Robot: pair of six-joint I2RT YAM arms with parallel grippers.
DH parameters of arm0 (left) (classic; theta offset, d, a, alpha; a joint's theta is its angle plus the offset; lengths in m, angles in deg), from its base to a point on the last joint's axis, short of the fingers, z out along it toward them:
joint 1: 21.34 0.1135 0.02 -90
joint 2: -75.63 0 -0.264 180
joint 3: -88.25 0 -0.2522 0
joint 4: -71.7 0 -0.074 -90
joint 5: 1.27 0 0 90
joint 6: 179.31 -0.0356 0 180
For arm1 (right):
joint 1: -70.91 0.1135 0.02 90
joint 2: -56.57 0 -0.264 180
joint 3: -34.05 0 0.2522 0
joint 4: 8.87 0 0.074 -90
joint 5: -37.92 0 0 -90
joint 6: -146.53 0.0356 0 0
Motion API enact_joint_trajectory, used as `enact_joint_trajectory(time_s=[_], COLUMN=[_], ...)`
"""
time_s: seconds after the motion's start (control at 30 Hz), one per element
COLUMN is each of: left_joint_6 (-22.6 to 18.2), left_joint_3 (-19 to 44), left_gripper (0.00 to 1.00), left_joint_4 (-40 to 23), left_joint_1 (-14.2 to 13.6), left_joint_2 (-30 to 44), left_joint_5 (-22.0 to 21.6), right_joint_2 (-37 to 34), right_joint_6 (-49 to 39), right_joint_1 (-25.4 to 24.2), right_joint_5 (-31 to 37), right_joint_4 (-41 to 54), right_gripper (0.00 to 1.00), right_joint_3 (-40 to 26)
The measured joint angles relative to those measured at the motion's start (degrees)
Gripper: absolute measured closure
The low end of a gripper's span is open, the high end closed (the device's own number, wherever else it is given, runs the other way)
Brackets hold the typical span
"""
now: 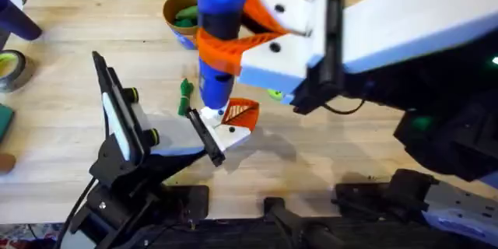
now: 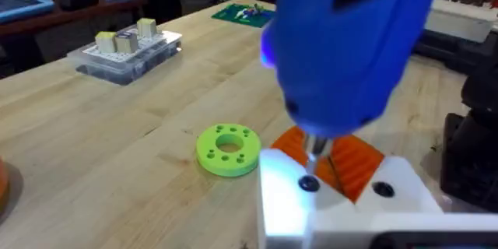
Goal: Pick up the gripper from the table and insert it into the empty holder that is missing its gripper. Then pick up a screw, insert it into the mounting hole, and use the screwdriver to tighten it. Finally, clean up the table by picking up the vegetable and placing it into the bucket.
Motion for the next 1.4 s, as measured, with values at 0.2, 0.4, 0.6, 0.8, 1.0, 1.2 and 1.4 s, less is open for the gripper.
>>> enact_joint_trajectory(time_s=[0.2, 0.4, 0.6, 0.8, 1.0, 1.2, 1.4], left_joint_6=[0.04, 0.04, 0.04, 0.03, 0.03, 0.04, 0.04], left_joint_3=[0.00, 0.00, 0.00, 0.00, 0.00, 0.00, 0.00], left_gripper=[0.988, 0.988, 0.988, 0.988, 0.988, 0.988, 0.988], left_joint_4=[-0.02, -0.02, -0.02, -0.02, -0.02, -0.02, -0.02], left_joint_1=[0.00, 0.00, 0.00, 0.00, 0.00, 0.00, 0.00], left_joint_2=[0.00, 0.00, 0.00, 0.00, 0.00, 0.00, 0.00], left_joint_5=[-0.04, -0.04, -0.04, -0.04, -0.02, -0.03, -0.04], right_joint_2=[4.60, 5.72, 5.72, 5.72, 5.50, 5.50, 4.29], right_joint_6=[0.04, 0.06, -0.39, -5.77, -8.75, -14.49, -26.75], right_joint_1=[-0.02, -0.45, -3.17, -8.17, -12.85, -16.58, -20.27], right_joint_5=[-0.05, -0.24, -0.05, 3.69, 8.10, 18.23, 28.83], right_joint_4=[-4.32, -3.80, -2.73, 6.51, 16.33, 26.23, 36.42], right_gripper=[0.953, 0.953, 0.953, 0.954, 0.954, 0.954, 0.954], right_joint_3=[0.00, 0.00, 0.00, 0.00, 0.02, 0.02, 0.02])
